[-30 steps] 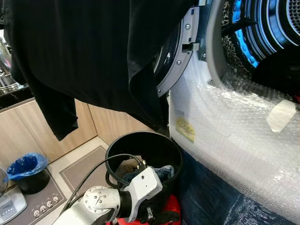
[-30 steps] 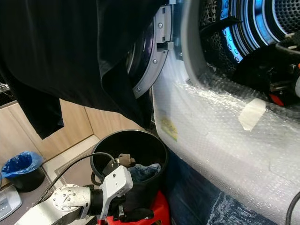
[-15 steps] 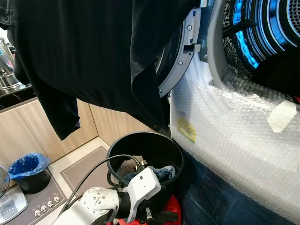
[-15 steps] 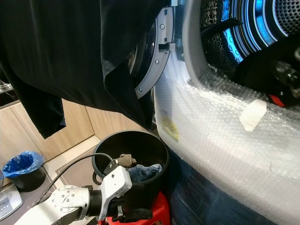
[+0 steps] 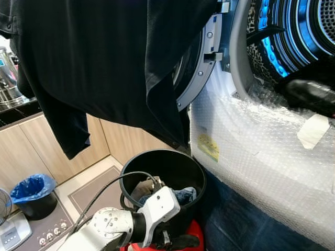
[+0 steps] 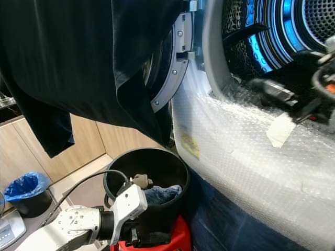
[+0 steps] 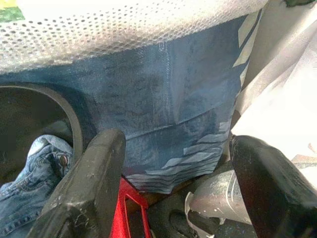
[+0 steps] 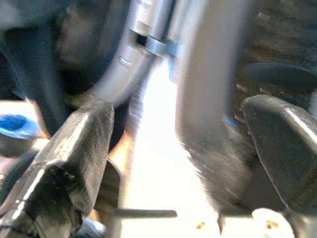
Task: Clothes washing
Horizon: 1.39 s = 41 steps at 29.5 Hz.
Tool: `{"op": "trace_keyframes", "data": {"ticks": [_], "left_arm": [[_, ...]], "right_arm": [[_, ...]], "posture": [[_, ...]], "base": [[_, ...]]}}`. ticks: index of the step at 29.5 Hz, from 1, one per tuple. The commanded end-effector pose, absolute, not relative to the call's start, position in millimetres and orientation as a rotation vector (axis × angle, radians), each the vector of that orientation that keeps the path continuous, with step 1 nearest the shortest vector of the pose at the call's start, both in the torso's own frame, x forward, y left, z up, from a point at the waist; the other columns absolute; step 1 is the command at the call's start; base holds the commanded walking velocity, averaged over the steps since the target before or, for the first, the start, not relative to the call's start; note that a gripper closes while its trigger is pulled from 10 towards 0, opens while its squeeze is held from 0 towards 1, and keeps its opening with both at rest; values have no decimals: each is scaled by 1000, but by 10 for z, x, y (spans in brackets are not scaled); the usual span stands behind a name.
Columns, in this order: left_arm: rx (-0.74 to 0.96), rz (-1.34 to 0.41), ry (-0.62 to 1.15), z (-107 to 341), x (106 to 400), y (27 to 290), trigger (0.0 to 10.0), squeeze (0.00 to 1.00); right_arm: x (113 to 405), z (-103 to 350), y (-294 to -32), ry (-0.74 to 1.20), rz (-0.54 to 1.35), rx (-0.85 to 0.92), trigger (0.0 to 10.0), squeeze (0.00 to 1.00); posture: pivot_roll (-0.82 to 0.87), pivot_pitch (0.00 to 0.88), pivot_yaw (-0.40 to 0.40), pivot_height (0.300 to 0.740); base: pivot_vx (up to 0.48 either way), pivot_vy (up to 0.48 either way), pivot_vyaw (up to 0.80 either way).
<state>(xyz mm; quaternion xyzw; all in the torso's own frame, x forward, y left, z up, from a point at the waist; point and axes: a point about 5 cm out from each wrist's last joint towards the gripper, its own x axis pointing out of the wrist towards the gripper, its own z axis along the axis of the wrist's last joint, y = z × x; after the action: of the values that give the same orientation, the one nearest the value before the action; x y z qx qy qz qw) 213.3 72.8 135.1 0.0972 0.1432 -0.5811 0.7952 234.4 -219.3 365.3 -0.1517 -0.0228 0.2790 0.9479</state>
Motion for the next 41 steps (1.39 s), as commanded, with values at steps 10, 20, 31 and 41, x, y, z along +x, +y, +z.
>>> {"op": "trace_keyframes", "data": {"ticks": [10,20,31,41], "left_arm": [[216,-1199,308,1361,2134,768,10000,0],[211,-1191,310,1360,2124,774,10000,0],[210,-1188,311,1361,2122,773,10000,0],[210,-1188,312,1361,2121,773,10000,0]], "right_arm": [[2764,3328,-1939,204,512,-132,10000,0],[2845,3279,-1927,260,460,-96,10000,0],[2862,3291,-1904,276,442,-86,10000,0],[2861,3295,-1898,280,437,-82,10000,0]], "posture": [[-156,0,12,740],[-154,0,11,740],[-154,0,11,740],[-154,0,11,740]], "base": [[0,0,0],[0,0,0],[0,0,0],[0,0,0]]}}
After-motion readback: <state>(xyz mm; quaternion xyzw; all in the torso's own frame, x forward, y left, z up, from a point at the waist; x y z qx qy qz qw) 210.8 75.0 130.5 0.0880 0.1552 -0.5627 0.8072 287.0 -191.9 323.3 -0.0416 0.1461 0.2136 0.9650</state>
